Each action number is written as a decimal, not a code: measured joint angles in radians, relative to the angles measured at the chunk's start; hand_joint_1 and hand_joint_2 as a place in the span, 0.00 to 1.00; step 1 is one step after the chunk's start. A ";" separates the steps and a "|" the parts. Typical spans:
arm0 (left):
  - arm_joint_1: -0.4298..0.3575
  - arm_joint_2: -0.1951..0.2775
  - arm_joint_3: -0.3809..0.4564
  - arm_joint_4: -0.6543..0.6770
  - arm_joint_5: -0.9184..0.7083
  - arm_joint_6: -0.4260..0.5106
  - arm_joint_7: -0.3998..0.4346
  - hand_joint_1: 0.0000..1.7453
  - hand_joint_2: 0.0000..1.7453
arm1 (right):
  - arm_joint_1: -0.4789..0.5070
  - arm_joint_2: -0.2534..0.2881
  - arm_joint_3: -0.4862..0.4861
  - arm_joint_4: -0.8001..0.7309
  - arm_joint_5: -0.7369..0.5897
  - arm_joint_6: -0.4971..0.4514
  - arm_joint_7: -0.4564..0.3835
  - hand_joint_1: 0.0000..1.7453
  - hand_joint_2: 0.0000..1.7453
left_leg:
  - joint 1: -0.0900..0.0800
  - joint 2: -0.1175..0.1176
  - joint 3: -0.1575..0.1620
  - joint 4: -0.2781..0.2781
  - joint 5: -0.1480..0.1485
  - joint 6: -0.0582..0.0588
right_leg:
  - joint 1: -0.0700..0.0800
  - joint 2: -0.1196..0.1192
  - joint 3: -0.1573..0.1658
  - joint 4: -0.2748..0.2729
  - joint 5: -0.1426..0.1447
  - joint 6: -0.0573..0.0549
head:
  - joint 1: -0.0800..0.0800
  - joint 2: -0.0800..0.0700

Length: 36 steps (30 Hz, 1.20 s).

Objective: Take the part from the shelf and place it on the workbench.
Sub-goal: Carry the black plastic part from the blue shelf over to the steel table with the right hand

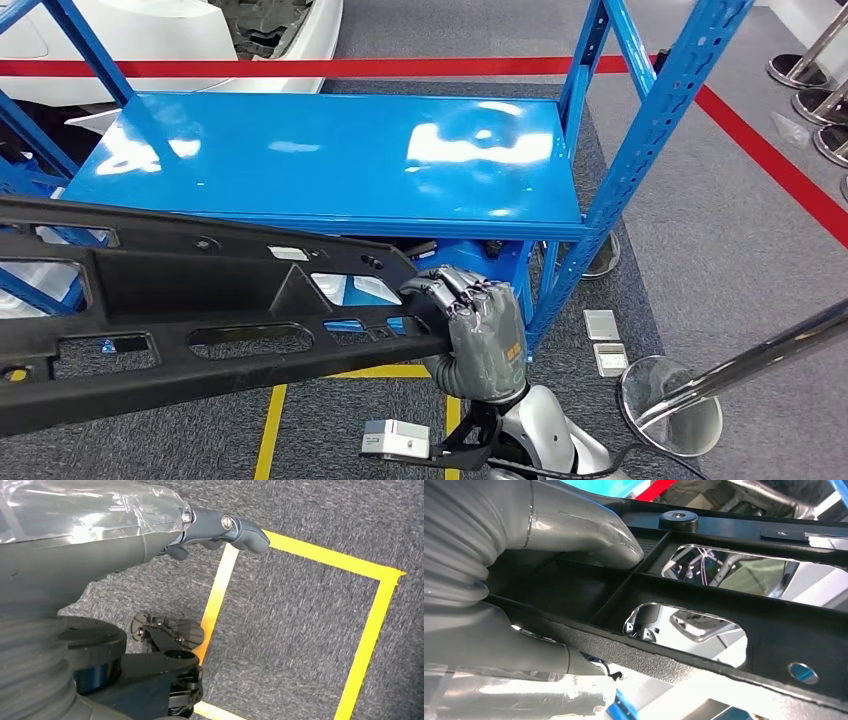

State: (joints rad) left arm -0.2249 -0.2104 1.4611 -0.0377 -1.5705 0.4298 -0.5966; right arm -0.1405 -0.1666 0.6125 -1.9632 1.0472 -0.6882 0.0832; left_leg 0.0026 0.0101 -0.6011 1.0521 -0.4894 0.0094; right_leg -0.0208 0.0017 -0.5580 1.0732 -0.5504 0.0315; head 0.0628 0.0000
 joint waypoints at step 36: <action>0.004 0.001 0.001 0.000 0.000 0.004 -0.019 0.00 1.00 | -0.010 0.022 -0.001 0.002 0.035 0.000 0.063 1.00 1.00 | -0.008 -0.002 -0.022 0.033 -0.022 -0.022 | -0.001 -0.005 0.014 -0.038 0.018 -0.036 | -0.007 0.000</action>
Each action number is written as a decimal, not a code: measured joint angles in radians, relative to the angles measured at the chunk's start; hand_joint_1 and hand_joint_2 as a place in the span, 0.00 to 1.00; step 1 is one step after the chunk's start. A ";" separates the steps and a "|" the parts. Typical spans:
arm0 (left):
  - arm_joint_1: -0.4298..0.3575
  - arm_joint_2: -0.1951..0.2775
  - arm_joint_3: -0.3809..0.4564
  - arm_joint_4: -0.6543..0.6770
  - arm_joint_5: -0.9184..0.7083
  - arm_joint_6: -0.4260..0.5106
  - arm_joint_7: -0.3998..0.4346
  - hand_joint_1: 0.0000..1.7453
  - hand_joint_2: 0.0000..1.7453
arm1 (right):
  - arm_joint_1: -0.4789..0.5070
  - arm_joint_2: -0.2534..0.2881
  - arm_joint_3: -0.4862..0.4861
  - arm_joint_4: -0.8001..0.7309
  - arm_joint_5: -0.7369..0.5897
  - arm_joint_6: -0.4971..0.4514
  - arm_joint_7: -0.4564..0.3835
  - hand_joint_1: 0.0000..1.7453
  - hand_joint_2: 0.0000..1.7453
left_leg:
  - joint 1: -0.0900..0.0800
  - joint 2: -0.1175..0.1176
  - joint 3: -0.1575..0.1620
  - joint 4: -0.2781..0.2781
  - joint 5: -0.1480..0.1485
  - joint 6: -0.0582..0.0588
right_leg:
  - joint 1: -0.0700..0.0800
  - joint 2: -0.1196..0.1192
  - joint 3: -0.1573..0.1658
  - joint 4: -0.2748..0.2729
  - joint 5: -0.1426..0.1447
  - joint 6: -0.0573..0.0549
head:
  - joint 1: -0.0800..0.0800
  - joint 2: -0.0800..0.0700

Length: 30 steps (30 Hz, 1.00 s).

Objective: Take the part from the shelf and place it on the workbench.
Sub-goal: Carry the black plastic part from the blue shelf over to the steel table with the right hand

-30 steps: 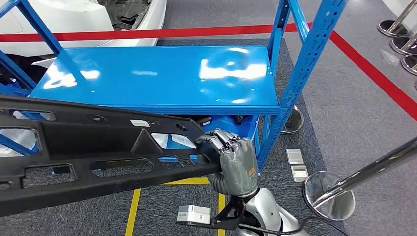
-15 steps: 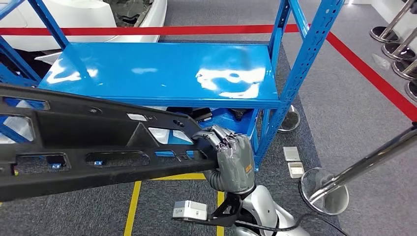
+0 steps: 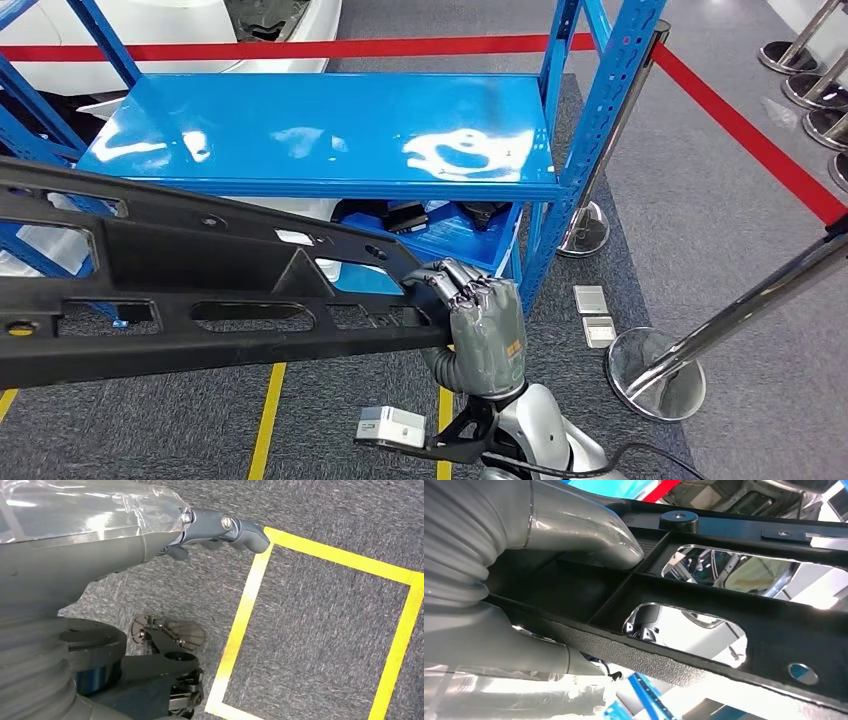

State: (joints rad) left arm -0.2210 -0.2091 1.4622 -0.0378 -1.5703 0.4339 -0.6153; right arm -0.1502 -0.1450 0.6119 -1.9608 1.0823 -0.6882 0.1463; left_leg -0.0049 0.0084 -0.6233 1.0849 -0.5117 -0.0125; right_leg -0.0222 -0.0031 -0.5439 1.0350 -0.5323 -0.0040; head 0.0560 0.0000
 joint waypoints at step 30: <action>0.007 0.000 0.000 0.000 0.001 0.006 -0.009 0.00 1.00 | 0.014 0.000 0.000 0.000 -0.012 0.000 -0.002 1.00 1.00 | 0.002 0.000 0.022 -0.027 0.008 0.001 | 0.003 0.000 0.010 -0.007 0.000 0.008 | 0.003 0.000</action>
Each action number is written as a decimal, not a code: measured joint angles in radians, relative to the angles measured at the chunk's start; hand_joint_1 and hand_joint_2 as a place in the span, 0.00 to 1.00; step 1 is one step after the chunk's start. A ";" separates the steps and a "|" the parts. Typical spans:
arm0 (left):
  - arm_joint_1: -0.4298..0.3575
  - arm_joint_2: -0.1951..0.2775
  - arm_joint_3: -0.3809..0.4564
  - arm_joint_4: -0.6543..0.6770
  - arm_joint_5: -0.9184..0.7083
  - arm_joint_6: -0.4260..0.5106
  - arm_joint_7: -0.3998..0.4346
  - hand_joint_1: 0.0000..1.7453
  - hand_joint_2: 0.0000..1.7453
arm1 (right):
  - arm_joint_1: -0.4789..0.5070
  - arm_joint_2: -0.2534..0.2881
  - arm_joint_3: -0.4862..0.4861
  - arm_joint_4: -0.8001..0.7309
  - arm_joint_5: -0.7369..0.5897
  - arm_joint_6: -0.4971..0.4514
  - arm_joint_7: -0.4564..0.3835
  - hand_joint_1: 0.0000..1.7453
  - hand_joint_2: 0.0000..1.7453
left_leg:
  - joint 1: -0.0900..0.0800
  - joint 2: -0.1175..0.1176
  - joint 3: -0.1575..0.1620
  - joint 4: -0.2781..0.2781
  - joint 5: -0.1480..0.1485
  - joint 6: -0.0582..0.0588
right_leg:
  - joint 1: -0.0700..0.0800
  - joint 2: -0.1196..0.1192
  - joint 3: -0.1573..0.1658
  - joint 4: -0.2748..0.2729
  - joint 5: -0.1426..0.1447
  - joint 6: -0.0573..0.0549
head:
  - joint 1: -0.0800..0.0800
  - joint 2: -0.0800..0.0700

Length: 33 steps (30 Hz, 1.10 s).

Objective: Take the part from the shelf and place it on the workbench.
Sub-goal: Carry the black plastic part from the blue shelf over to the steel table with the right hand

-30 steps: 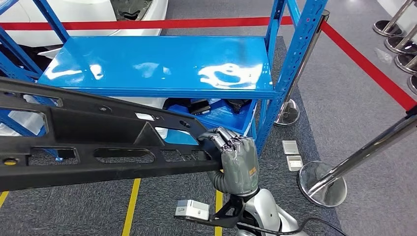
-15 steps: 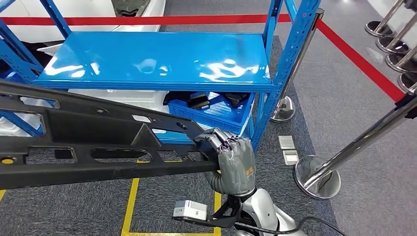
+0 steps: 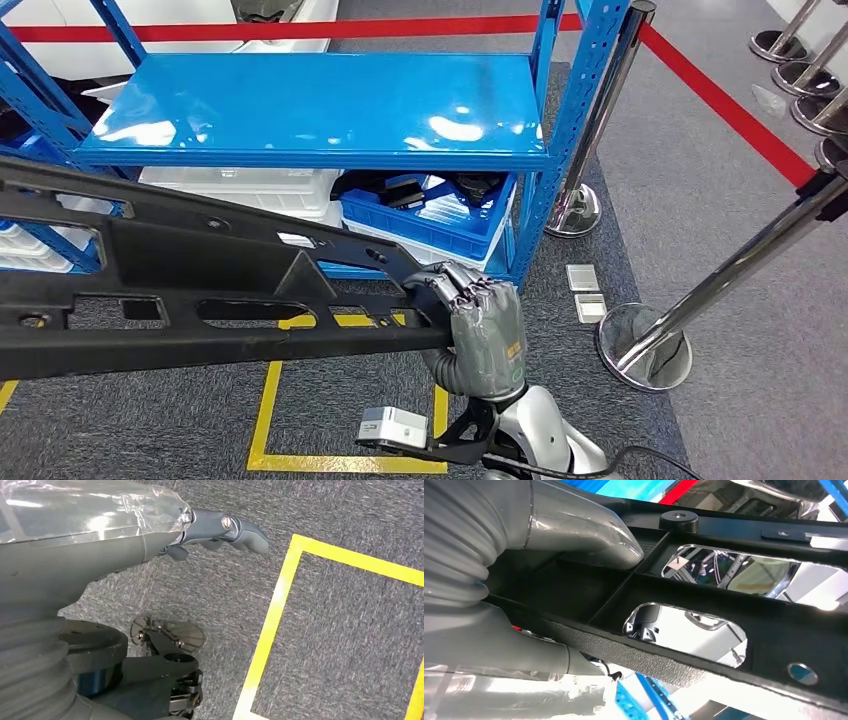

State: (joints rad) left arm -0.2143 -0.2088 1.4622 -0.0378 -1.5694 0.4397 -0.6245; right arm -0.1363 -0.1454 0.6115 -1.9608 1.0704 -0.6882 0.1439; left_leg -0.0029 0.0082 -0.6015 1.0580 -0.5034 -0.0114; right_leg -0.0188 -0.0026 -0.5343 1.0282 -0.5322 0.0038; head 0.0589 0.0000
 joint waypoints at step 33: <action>-0.001 0.000 0.000 0.000 -0.001 0.000 0.002 0.00 1.00 | 0.013 -0.001 -0.009 -0.002 0.017 0.000 0.020 1.00 1.00 | 0.010 -0.001 -0.039 0.109 -0.082 -0.022 | -0.004 0.000 -0.050 0.033 0.010 -0.012 | -0.005 0.000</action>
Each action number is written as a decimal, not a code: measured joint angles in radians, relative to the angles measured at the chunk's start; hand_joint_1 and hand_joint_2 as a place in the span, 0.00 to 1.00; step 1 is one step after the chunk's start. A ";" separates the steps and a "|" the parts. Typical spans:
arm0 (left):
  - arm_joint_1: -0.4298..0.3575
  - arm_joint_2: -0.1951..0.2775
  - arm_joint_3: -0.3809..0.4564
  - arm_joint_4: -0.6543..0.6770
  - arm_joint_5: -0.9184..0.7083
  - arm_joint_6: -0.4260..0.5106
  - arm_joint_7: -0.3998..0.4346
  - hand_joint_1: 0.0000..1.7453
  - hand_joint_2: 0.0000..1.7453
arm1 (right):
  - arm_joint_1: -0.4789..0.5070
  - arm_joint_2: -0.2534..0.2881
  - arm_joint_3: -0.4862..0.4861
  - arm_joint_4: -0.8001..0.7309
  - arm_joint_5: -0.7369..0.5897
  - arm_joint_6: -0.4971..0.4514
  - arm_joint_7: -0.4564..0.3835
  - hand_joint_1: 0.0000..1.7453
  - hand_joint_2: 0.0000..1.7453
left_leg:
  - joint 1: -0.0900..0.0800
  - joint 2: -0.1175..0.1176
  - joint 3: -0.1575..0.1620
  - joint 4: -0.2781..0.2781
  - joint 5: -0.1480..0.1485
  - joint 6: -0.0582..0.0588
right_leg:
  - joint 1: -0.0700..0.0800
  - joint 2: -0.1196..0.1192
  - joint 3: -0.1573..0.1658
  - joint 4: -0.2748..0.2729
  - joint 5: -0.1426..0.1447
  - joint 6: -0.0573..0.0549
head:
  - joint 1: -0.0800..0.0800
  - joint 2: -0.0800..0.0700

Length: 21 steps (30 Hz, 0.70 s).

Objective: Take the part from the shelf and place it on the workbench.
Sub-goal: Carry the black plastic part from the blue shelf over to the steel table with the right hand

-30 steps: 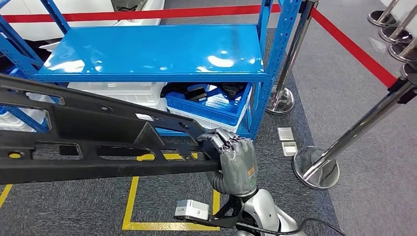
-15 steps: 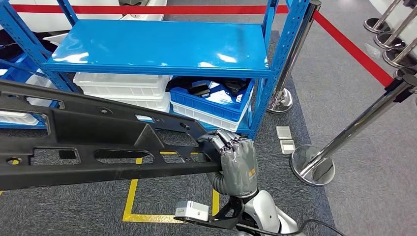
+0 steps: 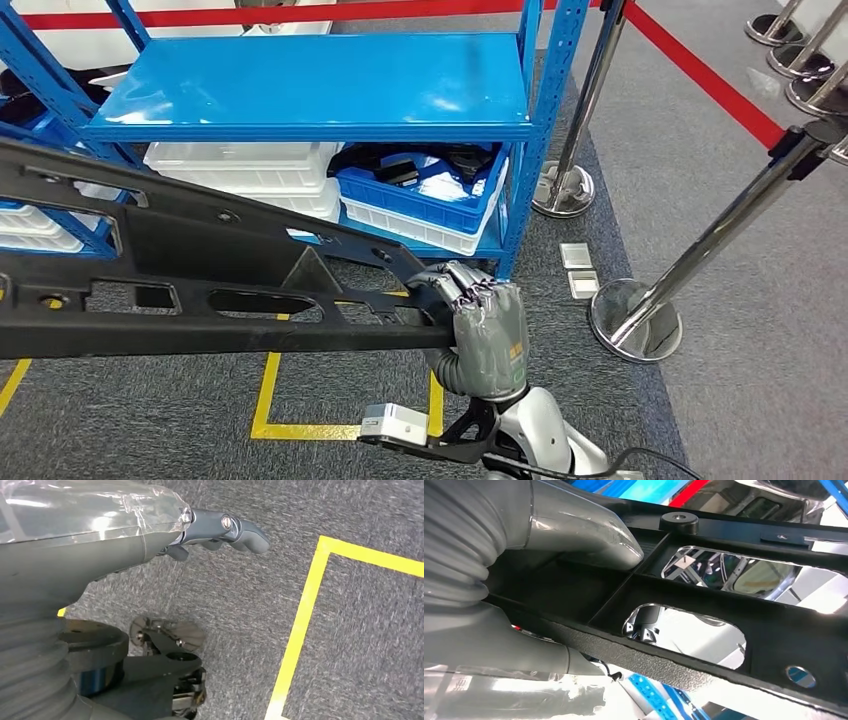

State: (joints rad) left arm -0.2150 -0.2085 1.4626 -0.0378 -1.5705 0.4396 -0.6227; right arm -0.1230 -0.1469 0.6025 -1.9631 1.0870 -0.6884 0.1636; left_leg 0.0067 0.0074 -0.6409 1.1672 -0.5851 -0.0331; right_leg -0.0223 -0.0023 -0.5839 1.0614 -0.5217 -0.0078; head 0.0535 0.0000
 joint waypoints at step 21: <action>0.000 0.000 0.000 0.000 0.000 0.001 0.000 0.00 1.00 | 0.006 -0.004 -0.001 0.000 0.015 0.000 0.016 1.00 1.00 | -0.004 0.004 0.093 -0.152 0.072 0.059 | 0.004 0.001 -0.063 0.163 -0.052 0.035 | 0.013 0.000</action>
State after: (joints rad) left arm -0.2147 -0.2088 1.4622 -0.0378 -1.5703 0.4406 -0.6226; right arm -0.1171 -0.1513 0.6020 -1.9633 1.1016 -0.6885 0.1795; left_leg 0.0031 0.0111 -0.5476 1.0151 -0.5134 0.0257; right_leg -0.0181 -0.0014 -0.6467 1.2246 -0.5736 0.0275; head 0.0670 0.0000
